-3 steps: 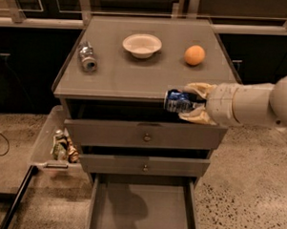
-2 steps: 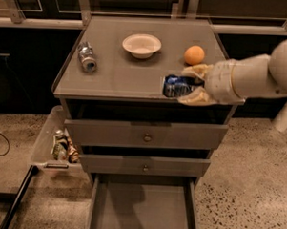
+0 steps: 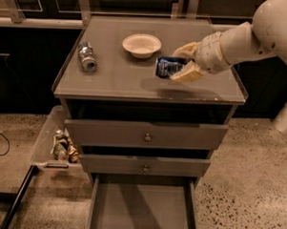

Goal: Pick pepsi can from bottom drawer and place on counter

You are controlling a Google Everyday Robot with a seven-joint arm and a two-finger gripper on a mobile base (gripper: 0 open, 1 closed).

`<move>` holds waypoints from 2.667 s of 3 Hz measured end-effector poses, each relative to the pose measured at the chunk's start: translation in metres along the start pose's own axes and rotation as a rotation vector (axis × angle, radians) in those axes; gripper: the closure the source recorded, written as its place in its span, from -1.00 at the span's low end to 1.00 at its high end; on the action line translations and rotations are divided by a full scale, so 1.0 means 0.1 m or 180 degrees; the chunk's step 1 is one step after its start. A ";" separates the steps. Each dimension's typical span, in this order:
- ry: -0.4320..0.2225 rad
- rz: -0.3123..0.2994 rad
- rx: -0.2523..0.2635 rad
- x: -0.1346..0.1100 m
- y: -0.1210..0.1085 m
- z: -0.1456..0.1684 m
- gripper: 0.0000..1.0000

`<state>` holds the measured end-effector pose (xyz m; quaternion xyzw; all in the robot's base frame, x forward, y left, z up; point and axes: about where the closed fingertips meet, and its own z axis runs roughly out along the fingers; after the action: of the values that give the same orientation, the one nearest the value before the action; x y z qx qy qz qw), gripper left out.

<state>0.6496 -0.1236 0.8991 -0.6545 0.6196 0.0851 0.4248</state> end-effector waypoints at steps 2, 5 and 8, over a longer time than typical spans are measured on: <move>-0.0138 0.0392 0.0086 0.17 -0.59 0.11 1.00; 0.0043 0.0670 -0.0143 0.49 -0.55 0.54 0.61; 0.0043 0.0670 -0.0143 0.49 -0.55 0.54 -0.79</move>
Offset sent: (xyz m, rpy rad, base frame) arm 0.0912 -0.0291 0.0144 0.1401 0.0774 -0.1382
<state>0.7308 -0.1309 0.8591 -0.5958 0.6857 0.1388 0.3945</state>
